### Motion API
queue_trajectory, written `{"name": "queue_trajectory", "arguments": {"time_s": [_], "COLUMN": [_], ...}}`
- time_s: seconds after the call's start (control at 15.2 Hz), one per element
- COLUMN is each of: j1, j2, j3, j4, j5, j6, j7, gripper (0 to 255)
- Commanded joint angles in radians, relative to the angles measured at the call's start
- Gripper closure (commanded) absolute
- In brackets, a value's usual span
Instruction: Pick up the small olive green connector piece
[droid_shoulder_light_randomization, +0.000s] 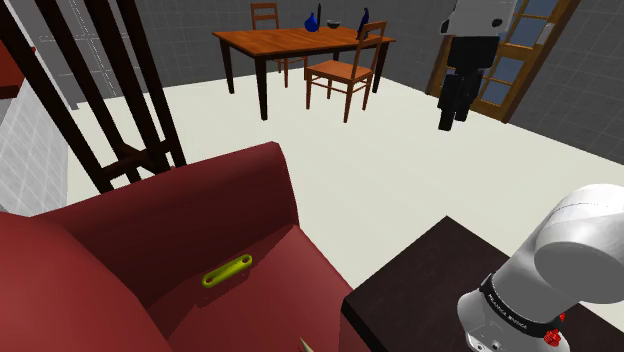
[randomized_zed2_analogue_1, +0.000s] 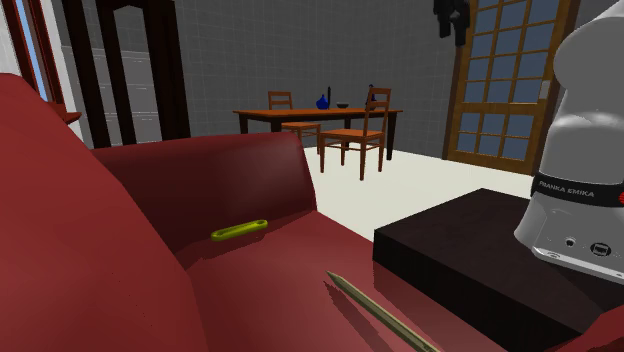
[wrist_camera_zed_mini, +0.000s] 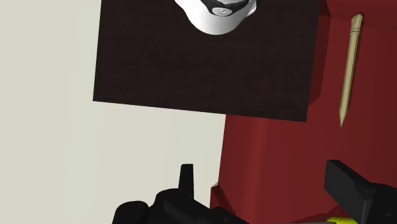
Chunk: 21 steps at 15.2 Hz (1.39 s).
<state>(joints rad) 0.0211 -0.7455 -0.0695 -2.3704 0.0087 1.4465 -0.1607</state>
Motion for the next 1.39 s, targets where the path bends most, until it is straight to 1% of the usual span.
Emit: {"name": "queue_trajectory", "arguments": {"time_s": [0.0, 0.33, 0.66, 0.99, 1.32], "j1": [0.0, 0.055, 0.108, 0.157, 0.202], "j2": [0.0, 0.124, 0.267, 0.422, 0.582], "j3": [0.0, 0.009, 0.023, 0.045, 0.073], "j4": [0.0, -0.032, -0.035, -0.01, 0.04], "j5": [0.0, 0.007, 0.018, 0.03, 0.039], "j6": [0.0, 0.168, 0.327, 0.471, 0.597], "j7": [0.0, -0.081, -0.16, -0.237, -0.308], "gripper": [0, 0, 0, 0, 0]}}
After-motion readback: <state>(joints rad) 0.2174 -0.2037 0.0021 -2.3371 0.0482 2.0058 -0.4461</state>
